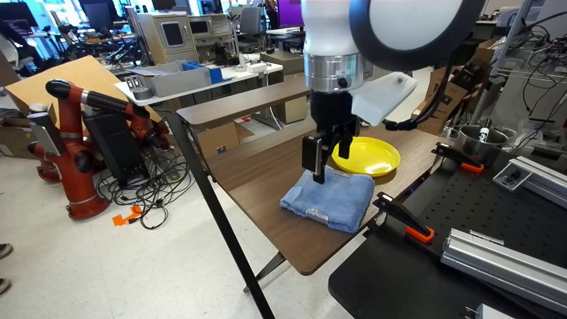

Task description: Slide the blue towel backwards

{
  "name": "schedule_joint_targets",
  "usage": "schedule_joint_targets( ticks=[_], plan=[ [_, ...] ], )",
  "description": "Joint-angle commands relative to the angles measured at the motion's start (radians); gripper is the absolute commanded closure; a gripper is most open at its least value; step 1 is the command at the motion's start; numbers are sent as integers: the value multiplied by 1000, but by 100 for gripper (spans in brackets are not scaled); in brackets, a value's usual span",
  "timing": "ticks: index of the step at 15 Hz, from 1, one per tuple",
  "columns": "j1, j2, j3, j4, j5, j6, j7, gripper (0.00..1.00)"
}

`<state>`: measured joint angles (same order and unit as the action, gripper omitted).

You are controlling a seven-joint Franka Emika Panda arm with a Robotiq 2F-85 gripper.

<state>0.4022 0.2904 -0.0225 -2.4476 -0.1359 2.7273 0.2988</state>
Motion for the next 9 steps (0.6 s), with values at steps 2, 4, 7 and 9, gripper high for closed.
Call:
schedule_joint_targets(
  ticks=[2, 4, 7, 9],
  plan=[
    [-66, -172, 67, -123, 12, 1, -8, 0],
    [-81, -144, 82, -96, -11, -3, 8, 0],
    [-101, -183, 97, -127, -8, -2, 5, 0],
    [-102, -183, 99, -128, -7, -2, 5, 0]
  ],
)
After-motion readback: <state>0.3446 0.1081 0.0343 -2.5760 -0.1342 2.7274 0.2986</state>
